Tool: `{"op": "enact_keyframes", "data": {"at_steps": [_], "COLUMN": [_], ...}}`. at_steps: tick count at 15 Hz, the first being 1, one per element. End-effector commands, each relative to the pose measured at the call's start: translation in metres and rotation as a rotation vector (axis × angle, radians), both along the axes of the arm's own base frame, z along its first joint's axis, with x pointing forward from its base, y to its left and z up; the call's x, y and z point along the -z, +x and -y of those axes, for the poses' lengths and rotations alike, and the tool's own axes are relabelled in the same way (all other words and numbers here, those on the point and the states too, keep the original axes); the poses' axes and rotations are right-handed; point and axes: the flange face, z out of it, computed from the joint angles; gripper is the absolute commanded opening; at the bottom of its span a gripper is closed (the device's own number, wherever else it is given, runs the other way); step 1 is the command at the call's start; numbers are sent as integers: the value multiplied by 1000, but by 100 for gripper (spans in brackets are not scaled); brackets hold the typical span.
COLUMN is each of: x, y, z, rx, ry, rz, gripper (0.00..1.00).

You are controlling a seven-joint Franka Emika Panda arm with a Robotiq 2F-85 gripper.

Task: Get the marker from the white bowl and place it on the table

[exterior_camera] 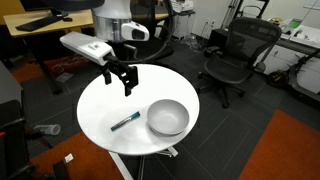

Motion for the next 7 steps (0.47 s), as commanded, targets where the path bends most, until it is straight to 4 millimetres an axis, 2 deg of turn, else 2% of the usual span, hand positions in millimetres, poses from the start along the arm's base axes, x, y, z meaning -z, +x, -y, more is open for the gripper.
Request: {"op": "enact_keyframes", "data": {"at_steps": [1, 7], "x": [-5, -3], "y": [-1, -2], "z": [0, 0], "rx": [-3, -5], "ry": [1, 2], "rz": [-5, -12], "gripper": [100, 100]}}
